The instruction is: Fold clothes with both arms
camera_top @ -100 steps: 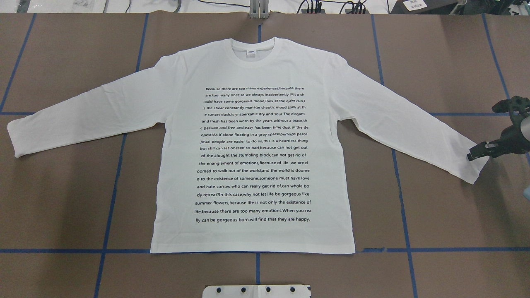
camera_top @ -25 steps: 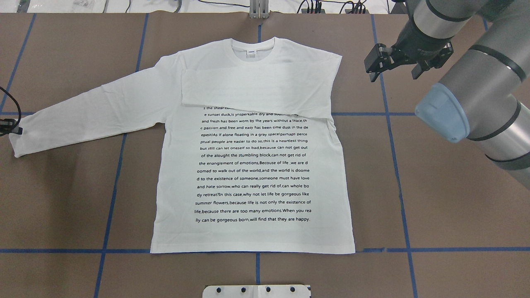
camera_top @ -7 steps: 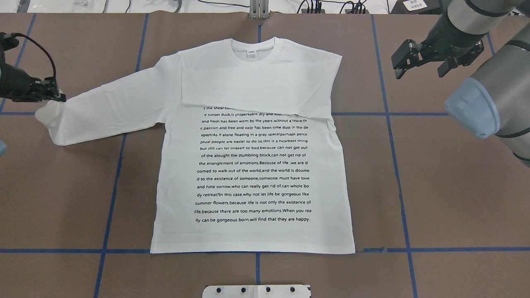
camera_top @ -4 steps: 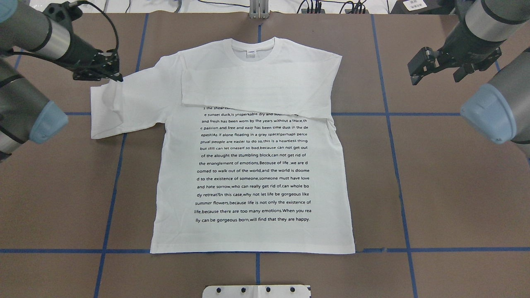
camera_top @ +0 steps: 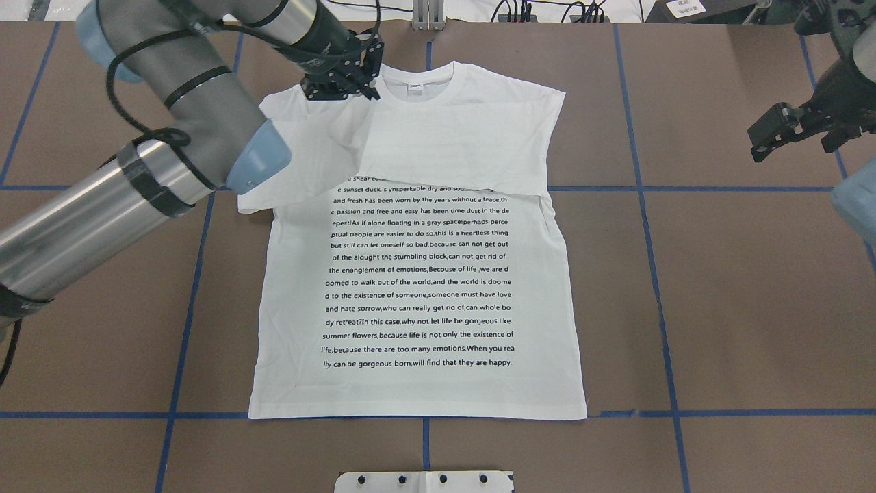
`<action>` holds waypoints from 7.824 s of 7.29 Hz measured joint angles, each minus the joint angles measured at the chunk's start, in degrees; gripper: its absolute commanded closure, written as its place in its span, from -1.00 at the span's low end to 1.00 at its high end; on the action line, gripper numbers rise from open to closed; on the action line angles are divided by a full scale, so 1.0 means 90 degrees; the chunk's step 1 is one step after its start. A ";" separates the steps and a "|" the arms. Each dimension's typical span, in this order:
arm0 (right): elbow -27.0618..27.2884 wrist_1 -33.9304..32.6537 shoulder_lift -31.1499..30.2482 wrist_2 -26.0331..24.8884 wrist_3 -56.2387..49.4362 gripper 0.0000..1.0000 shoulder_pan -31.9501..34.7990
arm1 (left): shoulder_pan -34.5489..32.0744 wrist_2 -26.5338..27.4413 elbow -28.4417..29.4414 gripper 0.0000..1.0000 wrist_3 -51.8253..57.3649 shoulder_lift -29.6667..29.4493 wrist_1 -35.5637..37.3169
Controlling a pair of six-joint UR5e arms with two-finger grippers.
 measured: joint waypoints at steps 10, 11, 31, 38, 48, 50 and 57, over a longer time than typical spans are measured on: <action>0.0075 0.0006 -0.0393 0.0026 -0.0308 -1.00 0.0267 | 0.1085 0.0707 0.1565 1.00 -0.1149 -0.1588 -0.1020; 0.0073 0.0006 -0.0383 0.0028 -0.0299 -1.00 0.0268 | 0.1177 0.0957 0.1795 1.00 -0.1170 -0.1591 -0.1272; 0.0924 0.0899 -0.0327 0.0234 0.2012 -1.00 -0.0928 | 0.1720 0.2028 -0.2843 -1.00 0.2524 0.2219 0.0688; 0.1595 0.1142 -0.0204 -0.1646 0.5335 -1.00 -0.4610 | 0.1527 0.1438 -0.4295 -1.00 0.3468 0.3891 0.0785; 0.0628 0.2882 -0.0672 -0.2931 0.6079 -0.99 -0.5879 | 0.1613 0.1454 -0.4186 -1.00 0.3416 0.3859 0.0786; 0.0429 0.2878 -0.0706 -0.2913 0.6082 -0.98 -0.5952 | 0.1618 0.1454 -0.4168 -1.00 0.3414 0.3827 0.0780; 0.0160 0.2934 -0.0684 -0.2609 0.6059 -0.85 -0.6061 | 0.1618 0.1454 -0.4141 -1.00 0.3419 0.3818 0.0779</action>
